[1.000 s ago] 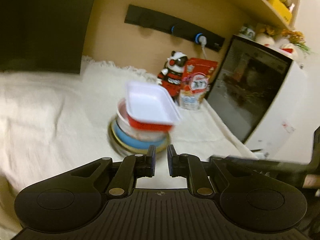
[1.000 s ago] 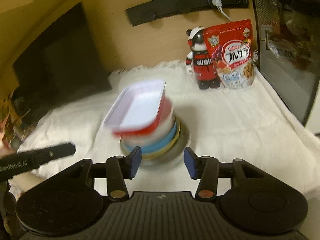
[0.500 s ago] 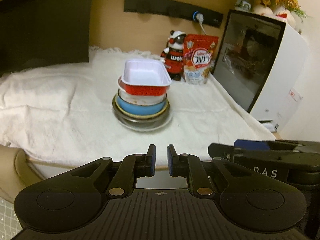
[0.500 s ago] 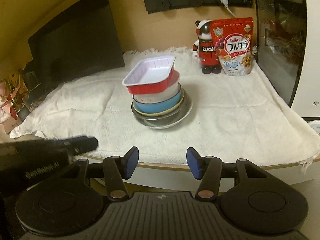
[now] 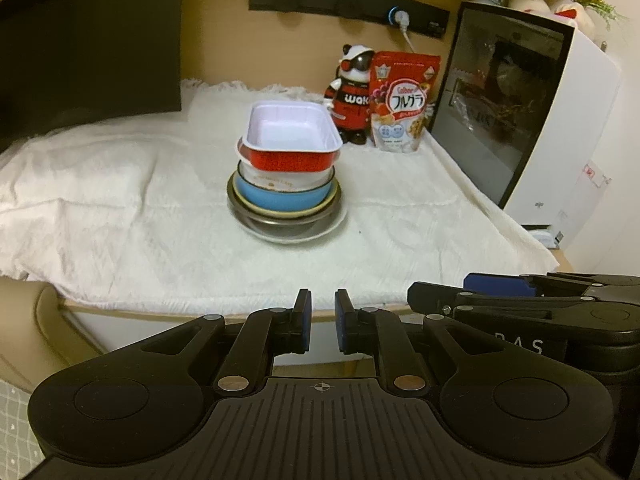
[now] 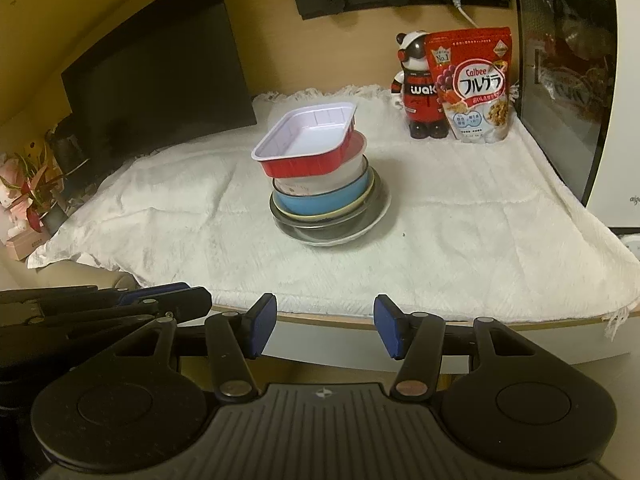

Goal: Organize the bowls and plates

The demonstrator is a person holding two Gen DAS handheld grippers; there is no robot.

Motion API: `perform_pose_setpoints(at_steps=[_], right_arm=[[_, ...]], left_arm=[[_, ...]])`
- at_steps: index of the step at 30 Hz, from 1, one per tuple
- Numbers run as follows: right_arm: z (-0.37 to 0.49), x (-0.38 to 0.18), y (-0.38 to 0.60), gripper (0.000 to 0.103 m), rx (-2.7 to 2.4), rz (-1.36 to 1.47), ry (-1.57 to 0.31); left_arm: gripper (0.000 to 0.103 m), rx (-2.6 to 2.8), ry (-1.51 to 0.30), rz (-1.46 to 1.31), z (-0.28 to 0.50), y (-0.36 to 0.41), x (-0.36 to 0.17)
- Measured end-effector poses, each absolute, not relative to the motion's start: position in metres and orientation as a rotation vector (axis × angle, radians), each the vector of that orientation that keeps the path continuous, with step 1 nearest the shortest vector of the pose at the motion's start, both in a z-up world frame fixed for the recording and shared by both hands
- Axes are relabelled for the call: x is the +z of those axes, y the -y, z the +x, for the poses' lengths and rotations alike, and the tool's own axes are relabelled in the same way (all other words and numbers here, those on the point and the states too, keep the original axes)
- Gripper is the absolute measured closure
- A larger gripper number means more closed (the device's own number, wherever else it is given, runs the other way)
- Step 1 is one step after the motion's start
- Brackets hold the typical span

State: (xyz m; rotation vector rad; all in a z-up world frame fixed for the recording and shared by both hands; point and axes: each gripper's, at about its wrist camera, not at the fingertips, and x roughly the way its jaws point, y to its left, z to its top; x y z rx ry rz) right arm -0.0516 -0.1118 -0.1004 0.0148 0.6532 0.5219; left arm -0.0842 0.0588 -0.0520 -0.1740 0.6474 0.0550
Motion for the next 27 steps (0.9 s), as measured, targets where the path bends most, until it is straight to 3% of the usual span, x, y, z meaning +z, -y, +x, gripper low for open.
perform_pose_setpoints(at_steps=[27], right_arm=[[-0.0506, -0.1034, 0.1133, 0.049, 0.522, 0.017, -0.669]], left_arm=[[0.088, 0.047, -0.663, -0.174, -0.0802, -0.0575, -0.0531]])
